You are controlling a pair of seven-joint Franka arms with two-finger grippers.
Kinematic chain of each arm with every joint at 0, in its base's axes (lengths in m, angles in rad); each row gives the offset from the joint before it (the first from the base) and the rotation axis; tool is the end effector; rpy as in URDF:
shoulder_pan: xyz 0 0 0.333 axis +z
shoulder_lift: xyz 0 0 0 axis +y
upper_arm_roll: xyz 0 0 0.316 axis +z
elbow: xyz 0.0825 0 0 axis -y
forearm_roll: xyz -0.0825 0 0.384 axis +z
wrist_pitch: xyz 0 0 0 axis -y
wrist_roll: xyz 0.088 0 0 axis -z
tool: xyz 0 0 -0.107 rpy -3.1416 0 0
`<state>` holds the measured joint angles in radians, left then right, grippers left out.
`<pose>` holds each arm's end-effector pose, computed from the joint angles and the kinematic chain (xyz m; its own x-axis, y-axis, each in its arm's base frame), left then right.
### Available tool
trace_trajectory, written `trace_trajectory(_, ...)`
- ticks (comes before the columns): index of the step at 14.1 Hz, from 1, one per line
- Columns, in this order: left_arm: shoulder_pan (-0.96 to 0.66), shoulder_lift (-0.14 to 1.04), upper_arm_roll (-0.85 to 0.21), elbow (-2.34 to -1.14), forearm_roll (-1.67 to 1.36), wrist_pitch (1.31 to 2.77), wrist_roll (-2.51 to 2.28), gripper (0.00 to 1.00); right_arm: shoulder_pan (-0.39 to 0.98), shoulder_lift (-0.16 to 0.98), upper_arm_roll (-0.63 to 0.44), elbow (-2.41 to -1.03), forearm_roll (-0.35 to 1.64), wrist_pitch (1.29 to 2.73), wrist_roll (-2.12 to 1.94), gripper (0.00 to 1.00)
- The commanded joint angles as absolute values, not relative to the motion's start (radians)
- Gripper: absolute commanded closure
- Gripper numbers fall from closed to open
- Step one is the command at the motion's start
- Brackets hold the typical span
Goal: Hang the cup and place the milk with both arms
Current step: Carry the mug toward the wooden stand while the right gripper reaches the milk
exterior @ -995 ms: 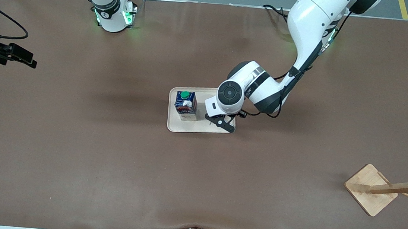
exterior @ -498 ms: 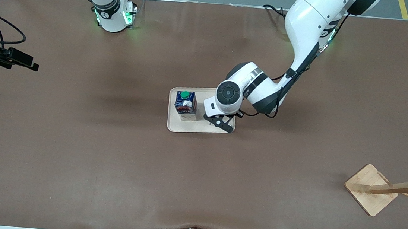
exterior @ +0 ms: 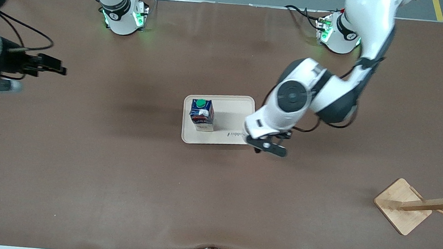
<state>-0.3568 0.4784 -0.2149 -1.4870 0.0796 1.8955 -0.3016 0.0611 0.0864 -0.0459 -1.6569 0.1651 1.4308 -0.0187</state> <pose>0.5907 -0.3465 0.3970 0.9598 -0.2733 -0.0632 -0.2735 -0.9619 0.0060 0.5526 0.0287 0.5287 0.9516 0.0548 -0.3026 0.0048 -0.9865 -0.1637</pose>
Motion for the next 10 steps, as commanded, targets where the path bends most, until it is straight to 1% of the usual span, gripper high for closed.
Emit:
trace_trajectory(1, -0.261, 0.376, -0.219, -1.497, 0.092, 1.836, -0.353, 1.0, 0.152, 0.162, -0.049, -1.672, 0.181, 1.44, 0.112, 0.0)
trace_trajectory(3, -0.178, 0.347, -0.219, -1.451, 0.097, 1.777, -0.348, 1.0, 0.216, 0.173, -0.048, -1.674, 0.221, 1.48, 0.211, 0.0)
trace_trajectory(5, -0.08, 0.309, -0.221, -1.428, 0.094, 1.723, -0.341, 1.0, 0.267, 0.193, -0.049, -1.672, 0.317, 1.528, 0.259, 0.0)
trace_trajectory(7, -0.013, 0.278, -0.219, -1.434, 0.097, 1.72, -0.345, 1.0, 0.342, 0.219, -0.049, -1.68, 0.328, 1.674, 0.314, 0.0)
trace_trajectory(9, 0.067, 0.259, -0.221, -1.44, 0.1, 1.698, -0.341, 1.0, 0.418, 0.238, -0.049, -1.712, 0.33, 1.851, 0.354, 0.0)
trace_trajectory(10, 0.107, 0.255, -0.227, -1.442, 0.1, 1.697, -0.339, 1.0, 0.449, 0.253, -0.049, -1.727, 0.33, 1.911, 0.379, 0.0)
